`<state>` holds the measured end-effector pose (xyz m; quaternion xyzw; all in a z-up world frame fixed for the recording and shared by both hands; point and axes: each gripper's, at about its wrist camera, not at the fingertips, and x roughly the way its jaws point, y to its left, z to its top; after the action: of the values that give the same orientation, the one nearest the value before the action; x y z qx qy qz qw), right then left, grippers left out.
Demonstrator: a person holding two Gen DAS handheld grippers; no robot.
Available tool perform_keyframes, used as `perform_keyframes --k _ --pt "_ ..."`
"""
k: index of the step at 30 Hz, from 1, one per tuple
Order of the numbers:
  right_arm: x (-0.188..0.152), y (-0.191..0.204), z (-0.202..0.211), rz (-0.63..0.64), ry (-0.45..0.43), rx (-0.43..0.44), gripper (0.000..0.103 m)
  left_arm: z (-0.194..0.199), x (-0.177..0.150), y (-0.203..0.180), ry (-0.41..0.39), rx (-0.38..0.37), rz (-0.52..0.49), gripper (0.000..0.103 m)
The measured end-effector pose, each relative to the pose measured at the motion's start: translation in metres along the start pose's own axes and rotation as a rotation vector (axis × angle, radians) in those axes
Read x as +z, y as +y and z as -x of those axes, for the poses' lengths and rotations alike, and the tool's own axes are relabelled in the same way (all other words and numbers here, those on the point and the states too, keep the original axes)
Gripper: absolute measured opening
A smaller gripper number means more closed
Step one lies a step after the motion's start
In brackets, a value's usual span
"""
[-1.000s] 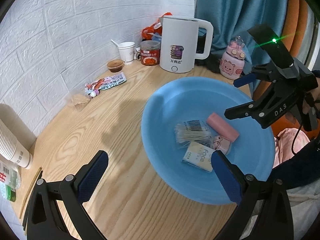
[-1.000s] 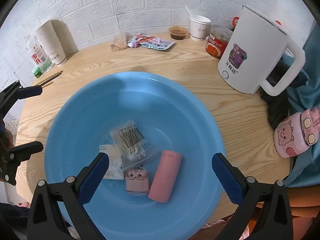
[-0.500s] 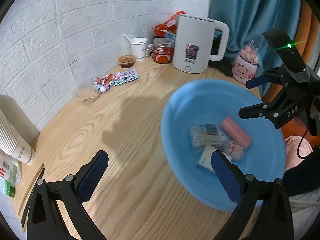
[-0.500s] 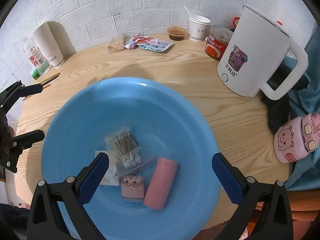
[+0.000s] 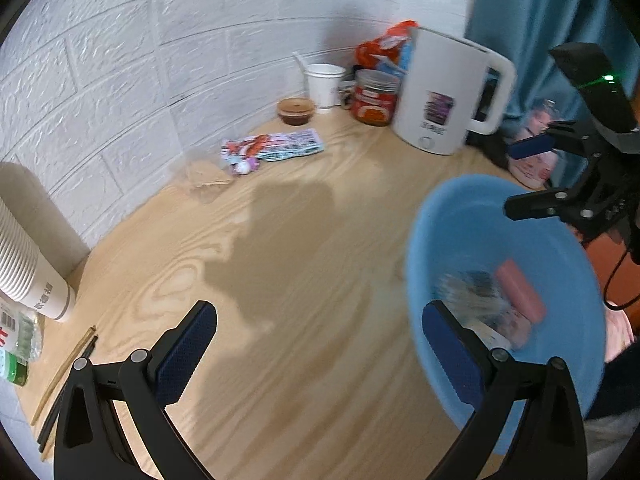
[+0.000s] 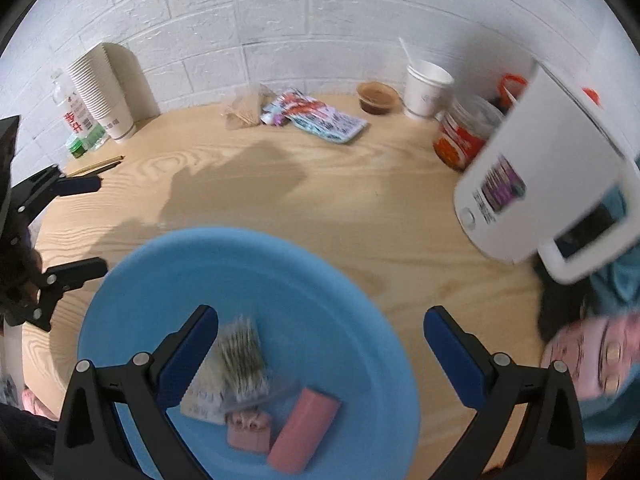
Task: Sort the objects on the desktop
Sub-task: 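Withdraw both open tools from the basin toward the table, then grasp the clear toothpick box with the left tool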
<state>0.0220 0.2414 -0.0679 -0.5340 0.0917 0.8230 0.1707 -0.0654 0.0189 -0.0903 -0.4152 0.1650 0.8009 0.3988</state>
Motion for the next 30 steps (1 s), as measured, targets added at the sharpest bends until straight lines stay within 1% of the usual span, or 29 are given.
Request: perform_keyframes --k 3,8,11,15,19,21,24,30 --pt "0.017 -0.001 -0.005 0.034 -0.018 0.016 0.103 -0.015 0.009 0.019 0.005 0.022 0.057 0.103" --pt "0.04 -0.001 -0.015 0.087 -0.036 0.05 0.103 -0.04 0.028 0.05 0.016 0.025 0.174 0.103" --pt "0.055 0.001 -0.025 0.135 -0.045 0.054 0.103 -0.061 0.042 0.065 0.022 0.054 0.215 0.103" --pt "0.073 0.003 -0.037 0.201 -0.06 0.062 0.103 -0.09 0.063 0.089 0.038 0.09 0.304 0.103" --pt "0.085 0.001 -0.051 0.259 -0.068 0.062 0.096 -0.117 0.084 0.109 0.036 0.121 0.417 0.103" --pt "0.088 -0.002 -0.057 0.269 -0.065 0.07 0.095 -0.13 0.094 0.116 0.035 0.167 0.455 0.103" --pt "0.09 -0.01 -0.067 0.258 -0.062 0.079 0.095 -0.149 0.105 0.123 0.039 0.207 0.495 0.103" --pt "0.089 -0.025 -0.078 0.226 -0.053 0.104 0.095 -0.177 0.117 0.127 0.06 0.249 0.54 0.103"
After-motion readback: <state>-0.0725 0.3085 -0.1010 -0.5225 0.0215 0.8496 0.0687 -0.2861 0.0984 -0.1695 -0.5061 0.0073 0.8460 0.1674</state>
